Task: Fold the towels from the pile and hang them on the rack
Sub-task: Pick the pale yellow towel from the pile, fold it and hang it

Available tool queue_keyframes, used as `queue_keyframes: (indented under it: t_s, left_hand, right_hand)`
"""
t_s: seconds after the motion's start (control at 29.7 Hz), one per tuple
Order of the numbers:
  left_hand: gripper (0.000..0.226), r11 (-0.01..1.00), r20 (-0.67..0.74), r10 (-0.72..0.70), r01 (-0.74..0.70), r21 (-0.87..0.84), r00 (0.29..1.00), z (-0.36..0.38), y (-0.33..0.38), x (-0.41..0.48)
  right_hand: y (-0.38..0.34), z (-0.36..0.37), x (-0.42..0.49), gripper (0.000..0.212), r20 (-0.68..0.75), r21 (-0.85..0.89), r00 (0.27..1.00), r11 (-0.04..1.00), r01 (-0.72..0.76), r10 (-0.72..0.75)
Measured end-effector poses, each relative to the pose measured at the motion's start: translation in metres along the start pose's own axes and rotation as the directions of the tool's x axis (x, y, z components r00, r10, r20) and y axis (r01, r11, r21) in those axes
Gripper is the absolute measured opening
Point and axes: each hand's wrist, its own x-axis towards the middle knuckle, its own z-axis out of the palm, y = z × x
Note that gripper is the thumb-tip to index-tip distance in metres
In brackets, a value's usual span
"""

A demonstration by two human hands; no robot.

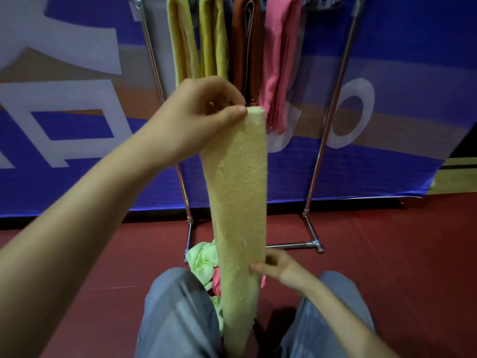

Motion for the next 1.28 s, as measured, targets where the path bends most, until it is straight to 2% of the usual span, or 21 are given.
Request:
queue_keyframes:
  t_s: [0.13,0.2,0.3,0.4,0.47,0.57,0.64,0.74,0.81,0.88,0.94,1.01,1.08,1.15,1.21,1.28]
  left_hand:
    - [0.007,0.999,-0.078,-0.024,0.028,0.042,0.997,-0.022,-0.010,0.001]
    - [0.005,0.998,-0.087,-0.037,0.041,0.040,0.996,-0.027,-0.015,-0.001]
    - [0.007,0.996,-0.088,-0.059,0.064,0.057,0.994,-0.032,-0.024,-0.005]
    - [0.002,0.990,-0.141,-0.110,0.121,0.076,0.984,-0.037,-0.041,-0.006]
    - [0.005,0.978,-0.196,-0.162,0.183,0.097,0.967,-0.039,-0.056,-0.007]
    - [0.009,0.960,-0.230,-0.249,0.271,0.072,0.941,-0.034,-0.080,-0.014]
    - [0.017,0.934,-0.180,-0.324,0.345,0.095,0.929,-0.025,-0.096,-0.026]
    - [0.027,0.869,-0.019,-0.460,0.455,0.192,0.888,-0.005,-0.116,-0.051]
    - [0.032,0.820,0.083,-0.544,0.509,0.260,0.835,0.012,-0.124,-0.067]
    - [0.037,0.771,0.186,-0.613,0.530,0.353,0.768,0.030,-0.129,-0.080]
    - [0.036,0.774,0.305,-0.618,0.492,0.399,0.725,0.050,-0.129,-0.090]
    - [0.020,0.843,0.427,-0.538,0.462,0.276,0.727,0.071,-0.121,-0.095]
    - [0.007,0.849,0.515,-0.443,0.528,-0.023,0.734,0.088,-0.102,-0.096]
    - [0.022,0.774,0.558,-0.369,0.578,-0.258,0.743,0.097,-0.080,-0.094]
    - [0.043,0.739,0.574,-0.316,0.576,-0.350,0.755,0.104,-0.068,-0.091]
    - [0.062,0.753,0.548,-0.287,0.539,-0.378,0.785,0.107,-0.065,-0.086]
  right_hand:
    - [0.035,0.011,0.014,0.021,0.032,-0.065,0.997,0.995,-0.074,0.076]
    - [0.046,0.015,0.016,0.027,-0.007,-0.093,0.996,0.992,-0.089,0.089]
    - [0.055,0.020,0.019,0.021,-0.045,-0.099,0.993,0.989,-0.113,0.109]
    - [0.056,0.019,0.019,0.021,-0.086,-0.073,0.991,0.991,-0.113,0.106]
    - [0.046,0.014,0.015,0.016,-0.080,-0.042,0.991,0.993,-0.111,0.108]
    - [0.033,-0.001,0.005,0.020,-0.106,0.032,0.992,0.998,-0.063,0.066]
    - [0.026,-0.011,-0.001,0.010,-0.096,0.061,0.995,0.998,-0.034,0.040]
    - [0.013,-0.019,-0.008,0.015,-0.038,0.075,0.999,0.997,-0.008,0.010]
    - [0.004,-0.020,-0.010,0.013,-0.002,0.059,1.000,0.998,-0.001,0.001]
    - [-0.008,-0.018,-0.010,0.013,0.038,0.036,0.999,0.999,0.013,-0.015]
    - [-0.020,-0.016,-0.010,0.016,0.071,0.046,0.997,0.999,0.028,-0.031]
    - [-0.035,-0.013,-0.011,0.015,0.108,0.087,0.993,0.995,0.041,-0.050]
    - [-0.050,-0.010,-0.011,0.013,0.131,0.110,0.988,0.992,0.064,-0.079]
    - [-0.064,-0.010,-0.012,0.012,0.137,0.124,0.985,0.989,0.083,-0.100]
    - [-0.075,-0.013,-0.014,0.016,0.139,0.119,0.984,0.988,0.097,-0.113]
    - [-0.084,-0.018,-0.017,0.018,0.153,0.132,0.980,0.986,0.105,-0.125]
